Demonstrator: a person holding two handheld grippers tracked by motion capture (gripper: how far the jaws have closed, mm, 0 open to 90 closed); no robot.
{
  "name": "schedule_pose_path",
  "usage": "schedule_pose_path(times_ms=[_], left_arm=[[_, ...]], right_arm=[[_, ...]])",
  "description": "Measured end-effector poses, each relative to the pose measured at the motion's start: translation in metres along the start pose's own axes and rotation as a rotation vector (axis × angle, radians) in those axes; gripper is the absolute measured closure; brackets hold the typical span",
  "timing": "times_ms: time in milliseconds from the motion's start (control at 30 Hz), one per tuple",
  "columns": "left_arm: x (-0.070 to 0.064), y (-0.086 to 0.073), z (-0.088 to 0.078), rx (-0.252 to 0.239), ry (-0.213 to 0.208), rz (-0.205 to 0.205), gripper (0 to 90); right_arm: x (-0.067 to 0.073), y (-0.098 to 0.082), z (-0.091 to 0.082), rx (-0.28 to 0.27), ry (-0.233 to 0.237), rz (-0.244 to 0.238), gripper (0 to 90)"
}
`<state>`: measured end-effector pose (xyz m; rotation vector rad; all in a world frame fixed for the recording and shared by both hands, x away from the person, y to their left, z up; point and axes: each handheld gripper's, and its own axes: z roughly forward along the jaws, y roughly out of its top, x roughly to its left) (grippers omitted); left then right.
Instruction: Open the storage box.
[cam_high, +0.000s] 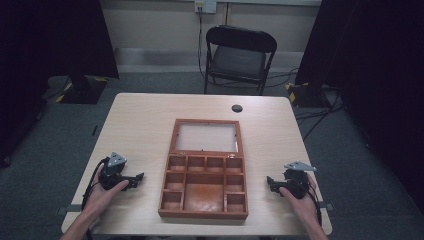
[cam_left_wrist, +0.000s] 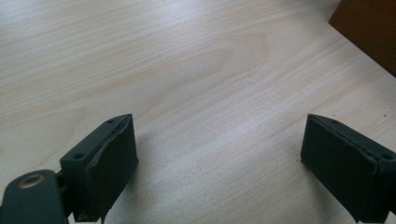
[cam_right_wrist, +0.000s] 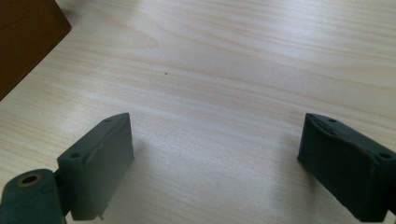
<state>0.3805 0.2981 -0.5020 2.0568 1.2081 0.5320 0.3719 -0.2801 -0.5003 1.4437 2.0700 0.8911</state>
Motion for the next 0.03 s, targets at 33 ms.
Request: schedule_pose_path(times_ms=[33], left_arm=[[-0.0001,-0.0001,0.0001,0.0,0.0,-0.001,9.8]], right_arm=[[-0.0002,0.0001,0.0,0.0,0.0,-0.001,9.4]])
